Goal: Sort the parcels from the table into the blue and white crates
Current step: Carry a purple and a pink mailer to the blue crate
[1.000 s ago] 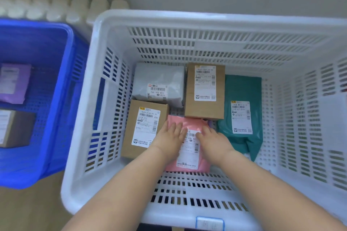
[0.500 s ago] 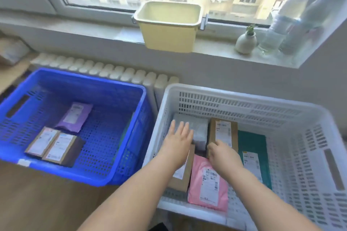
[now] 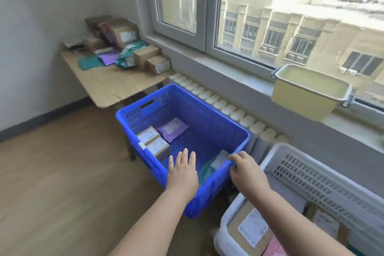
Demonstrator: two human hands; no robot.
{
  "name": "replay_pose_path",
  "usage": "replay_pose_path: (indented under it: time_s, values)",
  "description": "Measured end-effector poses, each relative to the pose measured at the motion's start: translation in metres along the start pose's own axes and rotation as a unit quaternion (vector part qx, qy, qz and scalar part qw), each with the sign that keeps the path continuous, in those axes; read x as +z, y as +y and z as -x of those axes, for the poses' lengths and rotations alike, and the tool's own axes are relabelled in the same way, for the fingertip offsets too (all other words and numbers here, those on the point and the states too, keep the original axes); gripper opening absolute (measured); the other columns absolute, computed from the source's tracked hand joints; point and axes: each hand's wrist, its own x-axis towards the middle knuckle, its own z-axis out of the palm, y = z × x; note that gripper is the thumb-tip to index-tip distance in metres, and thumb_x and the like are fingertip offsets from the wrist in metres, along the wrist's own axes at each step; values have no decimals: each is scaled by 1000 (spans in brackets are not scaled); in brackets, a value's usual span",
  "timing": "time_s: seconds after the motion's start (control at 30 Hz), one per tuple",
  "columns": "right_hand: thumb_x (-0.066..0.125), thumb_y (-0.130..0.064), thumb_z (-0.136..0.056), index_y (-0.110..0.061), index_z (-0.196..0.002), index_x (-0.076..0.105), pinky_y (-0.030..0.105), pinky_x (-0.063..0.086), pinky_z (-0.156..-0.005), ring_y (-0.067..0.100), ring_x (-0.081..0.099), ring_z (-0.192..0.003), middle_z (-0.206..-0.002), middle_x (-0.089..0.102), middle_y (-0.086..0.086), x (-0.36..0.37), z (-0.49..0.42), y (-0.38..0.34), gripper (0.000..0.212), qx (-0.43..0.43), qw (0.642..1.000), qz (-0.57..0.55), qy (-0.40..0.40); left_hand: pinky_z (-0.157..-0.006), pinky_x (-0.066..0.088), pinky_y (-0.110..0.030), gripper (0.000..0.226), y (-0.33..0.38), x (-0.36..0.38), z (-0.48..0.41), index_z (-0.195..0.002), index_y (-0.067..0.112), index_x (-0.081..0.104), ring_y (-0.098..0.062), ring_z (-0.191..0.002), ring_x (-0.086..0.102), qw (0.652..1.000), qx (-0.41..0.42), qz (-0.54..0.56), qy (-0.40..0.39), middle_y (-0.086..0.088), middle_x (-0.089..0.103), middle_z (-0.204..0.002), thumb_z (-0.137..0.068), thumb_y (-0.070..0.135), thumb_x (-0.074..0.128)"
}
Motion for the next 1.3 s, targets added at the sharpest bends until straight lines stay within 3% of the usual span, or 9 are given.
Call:
replay_pose_path:
  time_s: [0.17, 0.47, 0.77, 1.0, 1.3]
  values:
    - [47, -21, -98, -26, -132, 56, 30, 46, -89, 17, 46, -126, -130, 51, -5, 32, -37, -103, 36, -98, 994, 22, -38, -124, 4, -48, 61, -109, -9, -3, -158, 16, 7, -24, -153, 7, 993, -96, 66, 16, -8, 5, -166, -106, 29, 36]
    - [46, -25, -99, -28, -132, 53, 29, 47, -83, 16, 44, -126, -130, 48, -7, 92, -122, -295, 34, -156, 985, 39, -70, -124, 6, -46, 61, -312, -15, -2, -158, 17, 8, -24, -153, 10, 972, -199, 123, 1, -8, 6, -166, -106, 31, 36]
    - [44, -23, -97, -30, -132, 53, 27, 44, -83, 15, 44, -125, -127, 48, -8, 140, -183, -417, 36, -181, 978, 21, -97, -124, 11, -44, 59, -444, -57, -49, -158, 19, 11, -23, -151, 16, 964, -225, 138, 21, -7, 9, -166, -106, 32, 35]
    - [48, -22, -95, -29, -125, 59, 31, 49, -87, 16, 47, -122, -126, 50, -7, 178, -309, -489, 33, -194, 978, -12, -75, -123, 12, -45, 57, -533, -86, -166, -157, 17, 14, -25, -152, 14, 970, -199, 138, 32, -9, 11, -166, -106, 30, 35]
    - [48, -26, -99, -27, -136, 52, 28, 45, -83, 18, 51, -122, -141, 45, -6, 216, -477, -580, 37, -202, 973, -16, -110, -125, 8, -44, 56, -630, -126, -298, -158, 18, 14, -25, -152, 12, 970, -194, 147, 29, -8, 10, -166, -107, 27, 34]
